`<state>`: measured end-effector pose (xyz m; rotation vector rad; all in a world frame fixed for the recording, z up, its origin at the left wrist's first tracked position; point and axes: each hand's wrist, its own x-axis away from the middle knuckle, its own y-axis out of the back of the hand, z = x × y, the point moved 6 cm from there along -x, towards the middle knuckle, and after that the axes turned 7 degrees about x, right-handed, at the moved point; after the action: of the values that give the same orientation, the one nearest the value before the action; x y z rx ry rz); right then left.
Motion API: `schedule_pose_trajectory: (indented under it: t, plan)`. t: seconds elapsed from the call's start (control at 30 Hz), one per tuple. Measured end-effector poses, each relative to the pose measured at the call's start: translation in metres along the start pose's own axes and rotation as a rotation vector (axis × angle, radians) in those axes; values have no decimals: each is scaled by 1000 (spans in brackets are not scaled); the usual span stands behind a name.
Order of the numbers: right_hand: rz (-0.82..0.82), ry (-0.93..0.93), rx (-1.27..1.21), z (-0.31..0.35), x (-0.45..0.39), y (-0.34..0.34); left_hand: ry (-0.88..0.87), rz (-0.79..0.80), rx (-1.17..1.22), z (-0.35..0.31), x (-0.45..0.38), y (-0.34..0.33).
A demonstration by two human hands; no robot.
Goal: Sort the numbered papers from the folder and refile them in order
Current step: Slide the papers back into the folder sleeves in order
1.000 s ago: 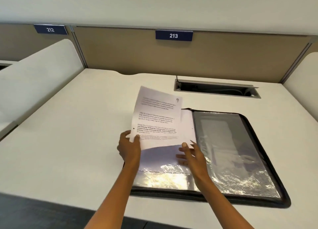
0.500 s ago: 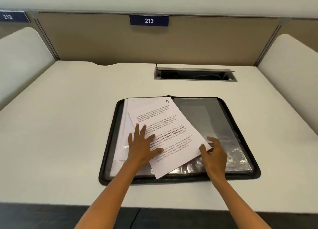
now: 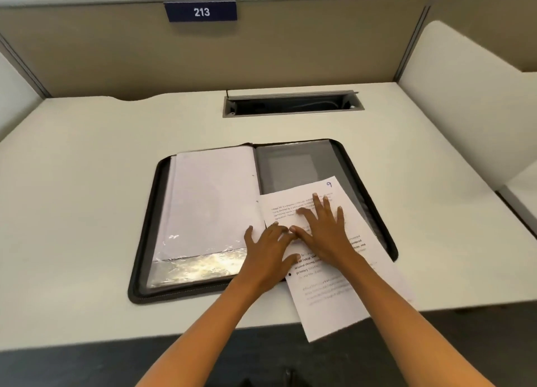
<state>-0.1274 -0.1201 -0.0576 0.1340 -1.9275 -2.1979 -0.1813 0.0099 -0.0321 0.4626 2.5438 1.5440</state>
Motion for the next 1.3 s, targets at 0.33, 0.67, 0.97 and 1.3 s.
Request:
schedule_pose_trajectory:
  t: [0.33,0.67,0.97,1.3]
  plan:
    - [25,86,-83,-43,75,-10,-22,-197,206,-11,-32,22]
    - [-189,251,-171,-54,132,-6,-8,110,262,-15,-49,-3]
    - [-143,369,25,-39,139,-13,-21,28,370,-25,-46,0]
    - [-103,445,127,-28,136,-17,-7,-62,334,-23,-39,7]
